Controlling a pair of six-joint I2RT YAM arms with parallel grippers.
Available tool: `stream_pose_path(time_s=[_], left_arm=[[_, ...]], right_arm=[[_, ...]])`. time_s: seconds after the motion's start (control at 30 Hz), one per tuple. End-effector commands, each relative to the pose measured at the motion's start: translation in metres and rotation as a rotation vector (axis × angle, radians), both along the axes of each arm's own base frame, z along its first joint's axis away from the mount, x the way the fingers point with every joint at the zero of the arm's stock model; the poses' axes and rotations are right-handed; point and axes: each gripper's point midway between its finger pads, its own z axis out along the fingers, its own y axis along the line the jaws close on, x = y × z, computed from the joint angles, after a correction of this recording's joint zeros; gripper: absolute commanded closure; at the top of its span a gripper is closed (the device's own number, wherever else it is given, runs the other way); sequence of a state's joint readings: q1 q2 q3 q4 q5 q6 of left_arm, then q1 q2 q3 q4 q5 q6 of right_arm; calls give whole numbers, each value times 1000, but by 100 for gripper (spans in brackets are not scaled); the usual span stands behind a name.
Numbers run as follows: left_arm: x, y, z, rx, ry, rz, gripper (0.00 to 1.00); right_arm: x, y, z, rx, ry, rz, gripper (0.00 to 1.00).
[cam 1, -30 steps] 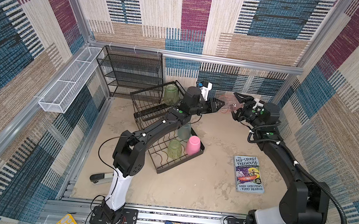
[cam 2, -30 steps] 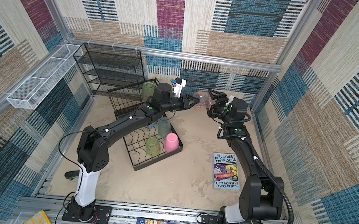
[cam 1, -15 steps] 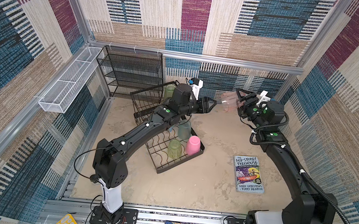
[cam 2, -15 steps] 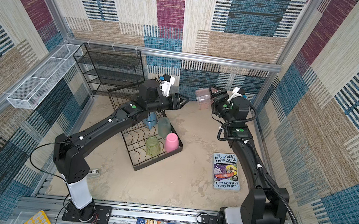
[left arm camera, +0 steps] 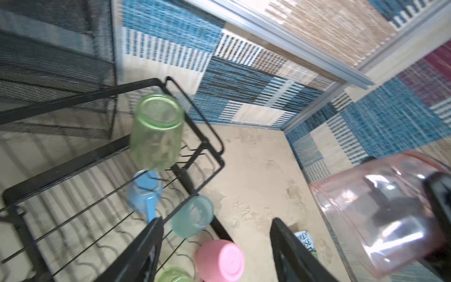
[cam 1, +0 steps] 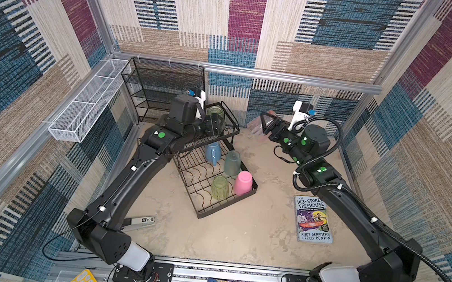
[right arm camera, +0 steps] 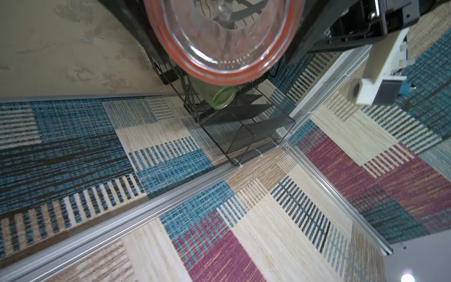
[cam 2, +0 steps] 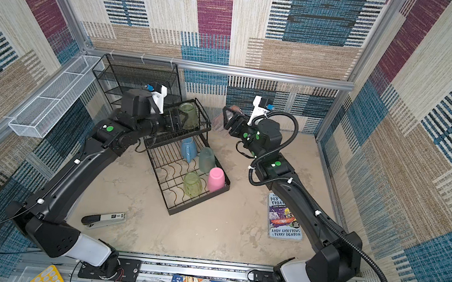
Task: Load cups into a dish rack
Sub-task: Place the cup upside down at the dish rack.
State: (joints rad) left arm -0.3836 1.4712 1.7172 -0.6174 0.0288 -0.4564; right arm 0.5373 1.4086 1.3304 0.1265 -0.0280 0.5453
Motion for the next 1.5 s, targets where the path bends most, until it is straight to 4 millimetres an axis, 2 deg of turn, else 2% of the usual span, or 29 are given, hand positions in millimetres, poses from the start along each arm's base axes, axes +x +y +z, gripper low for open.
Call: stream_pose_path(time_s=[0.0,0.2,0.37,0.47,0.67,0.93,1.23,1.47], left_arm=[[-11,44,-19,81,83,88,27],[-20,119,-31,52,141,272,28],[-31,152,-42,33,166,351,28],[-35,164,-50,7,176,373,27],[-39,183,-64,-21,187,398,27],[-41,196,-79,-34,182,415,26],[-43,205,-84,-59,151,419,26],[-42,213,-89,-121,141,436,27]], right_arm=[[-6,11,6,-122,-121,-48,46],[-29,46,-18,-202,-170,-13,47],[-48,82,-47,-259,-196,53,46],[-58,105,-62,-299,-216,98,46],[-63,142,-85,-361,-233,155,45],[-65,175,-121,-421,-266,197,46],[-56,204,-165,-484,-257,194,45],[-42,219,-193,-525,-225,98,45]])
